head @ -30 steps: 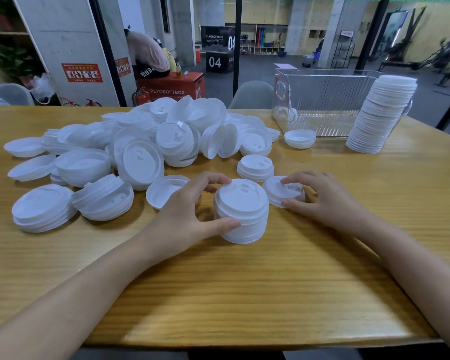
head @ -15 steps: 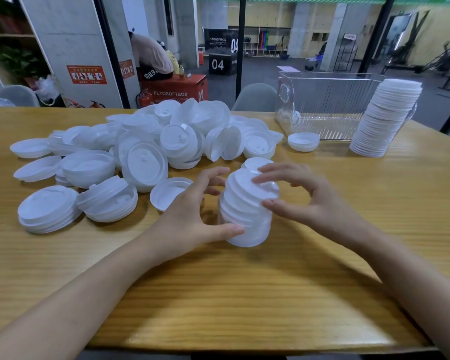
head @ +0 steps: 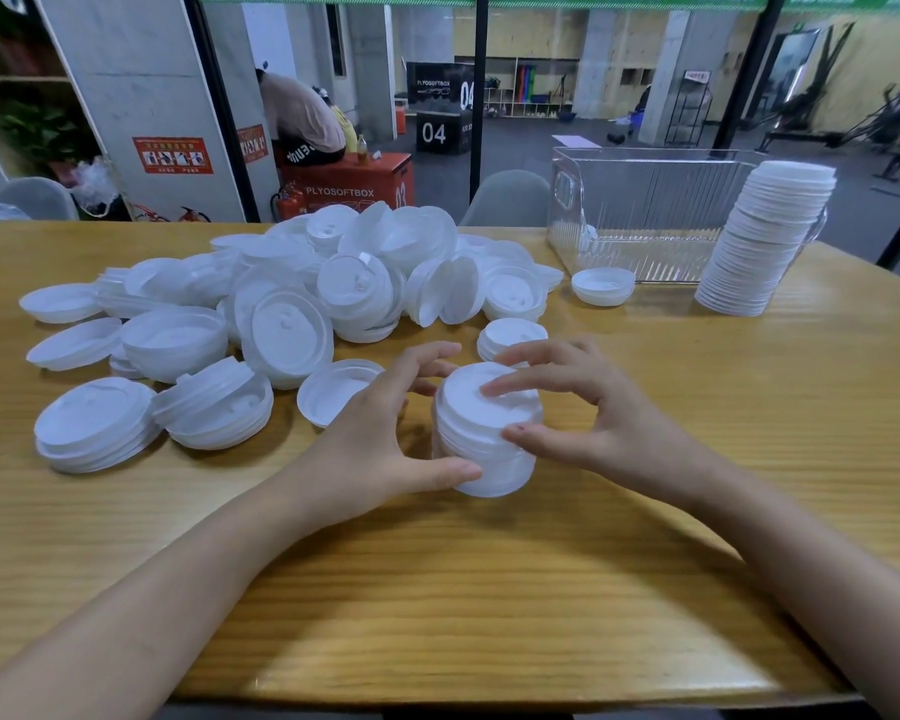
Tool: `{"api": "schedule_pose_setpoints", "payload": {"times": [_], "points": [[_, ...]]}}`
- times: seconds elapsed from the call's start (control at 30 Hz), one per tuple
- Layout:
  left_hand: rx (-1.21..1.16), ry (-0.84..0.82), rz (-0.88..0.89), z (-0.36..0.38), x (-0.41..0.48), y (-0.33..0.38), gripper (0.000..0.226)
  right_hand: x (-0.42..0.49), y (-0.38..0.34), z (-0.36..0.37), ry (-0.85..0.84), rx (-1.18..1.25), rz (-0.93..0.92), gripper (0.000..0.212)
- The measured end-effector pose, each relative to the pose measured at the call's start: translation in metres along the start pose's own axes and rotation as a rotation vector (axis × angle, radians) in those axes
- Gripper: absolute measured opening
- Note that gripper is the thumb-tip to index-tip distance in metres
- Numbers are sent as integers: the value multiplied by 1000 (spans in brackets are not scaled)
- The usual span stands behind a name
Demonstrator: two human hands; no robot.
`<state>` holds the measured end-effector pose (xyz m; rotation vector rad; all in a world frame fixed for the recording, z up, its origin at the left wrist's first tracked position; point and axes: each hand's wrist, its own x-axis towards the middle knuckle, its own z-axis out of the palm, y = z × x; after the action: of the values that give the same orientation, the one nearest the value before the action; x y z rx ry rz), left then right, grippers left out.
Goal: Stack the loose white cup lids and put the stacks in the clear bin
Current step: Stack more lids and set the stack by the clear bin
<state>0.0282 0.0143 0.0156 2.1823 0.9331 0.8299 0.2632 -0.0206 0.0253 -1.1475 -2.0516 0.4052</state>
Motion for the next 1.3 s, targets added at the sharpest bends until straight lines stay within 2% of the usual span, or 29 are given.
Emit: {"api": "schedule_pose_setpoints", "payload": {"times": [0.1, 0.2, 0.3, 0.4, 0.5, 0.67, 0.73, 0.87, 1.07, 1.17, 1.3], "points": [[35, -12, 16, -7, 1, -2, 92, -3, 0, -1, 2, 15, 7, 43], [92, 50, 7, -24, 0, -8, 87, -6, 2, -4, 11, 46, 41, 49], [379, 118, -3, -41, 0, -20, 85, -8, 6, -6, 15, 52, 69, 48], [595, 75, -139, -49, 2, -27, 94, -8, 8, -6, 17, 41, 82, 48], [690, -5, -261, -48, 3, -27, 101, -9, 7, -6, 13, 39, 86, 47], [778, 19, -225, -47, 3, -27, 101, -9, 6, -7, 19, 48, 93, 47], [695, 84, -171, -44, 3, -25, 94, -10, 6, -8, 20, 53, 104, 47], [246, 231, -55, -39, 5, -14, 76, -11, 6, -8, 11, 79, 141, 53], [-207, 351, 28, -27, 7, 2, 69, -11, 11, -4, -130, 5, 214, 93], [-311, 385, 18, -23, 8, 4, 65, -10, 13, 1, -183, -41, 220, 100], [-369, 412, -35, -24, 10, 4, 61, -8, 13, 6, -182, -49, 200, 96]]}}
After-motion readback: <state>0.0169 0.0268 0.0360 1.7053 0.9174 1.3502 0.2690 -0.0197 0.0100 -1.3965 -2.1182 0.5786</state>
